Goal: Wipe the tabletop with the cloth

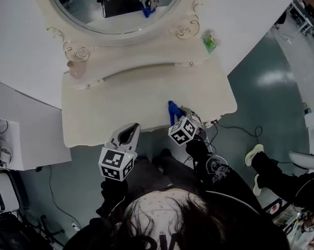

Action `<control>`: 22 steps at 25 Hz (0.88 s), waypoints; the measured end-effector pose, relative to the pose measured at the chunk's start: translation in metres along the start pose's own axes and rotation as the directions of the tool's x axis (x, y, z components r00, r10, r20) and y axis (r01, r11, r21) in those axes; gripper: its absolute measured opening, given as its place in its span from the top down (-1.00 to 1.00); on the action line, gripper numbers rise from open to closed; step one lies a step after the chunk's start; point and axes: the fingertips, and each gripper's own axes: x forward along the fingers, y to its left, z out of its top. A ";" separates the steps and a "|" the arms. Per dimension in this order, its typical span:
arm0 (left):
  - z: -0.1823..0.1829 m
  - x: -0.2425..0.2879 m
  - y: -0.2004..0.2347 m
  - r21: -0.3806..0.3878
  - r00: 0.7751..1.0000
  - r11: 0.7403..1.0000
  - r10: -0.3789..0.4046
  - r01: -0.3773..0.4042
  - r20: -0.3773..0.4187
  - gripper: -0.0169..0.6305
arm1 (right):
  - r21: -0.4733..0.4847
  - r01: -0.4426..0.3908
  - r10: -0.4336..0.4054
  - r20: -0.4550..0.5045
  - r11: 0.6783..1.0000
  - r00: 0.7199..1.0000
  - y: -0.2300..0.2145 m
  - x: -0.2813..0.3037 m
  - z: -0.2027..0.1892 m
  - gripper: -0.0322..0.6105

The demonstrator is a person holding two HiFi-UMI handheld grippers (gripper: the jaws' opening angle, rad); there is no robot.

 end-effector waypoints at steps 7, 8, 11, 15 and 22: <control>0.011 0.036 -0.042 0.018 1.000 0.999 -0.031 0.031 0.003 0.94 | 0.018 0.049 -0.048 -0.040 0.999 0.998 -0.060 -0.011 -0.056 0.68; 0.013 0.040 -0.045 0.022 0.999 0.999 -0.033 0.033 0.002 0.94 | 0.025 0.059 -0.058 -0.047 0.998 0.997 -0.069 -0.012 -0.064 0.68; 0.017 0.049 -0.052 0.031 0.999 0.999 -0.035 0.035 0.005 0.94 | 0.047 0.094 -0.090 -0.075 0.994 0.993 -0.096 -0.015 -0.087 0.68; 0.024 0.059 -0.060 0.045 0.999 0.998 -0.039 0.039 0.011 0.94 | 0.101 0.144 -0.132 -0.116 0.984 0.984 -0.132 -0.021 -0.119 0.68; 0.033 0.069 -0.073 0.069 0.998 0.996 -0.055 0.054 0.013 0.94 | 0.163 0.225 -0.192 -0.197 0.961 0.961 -0.184 -0.034 -0.170 0.68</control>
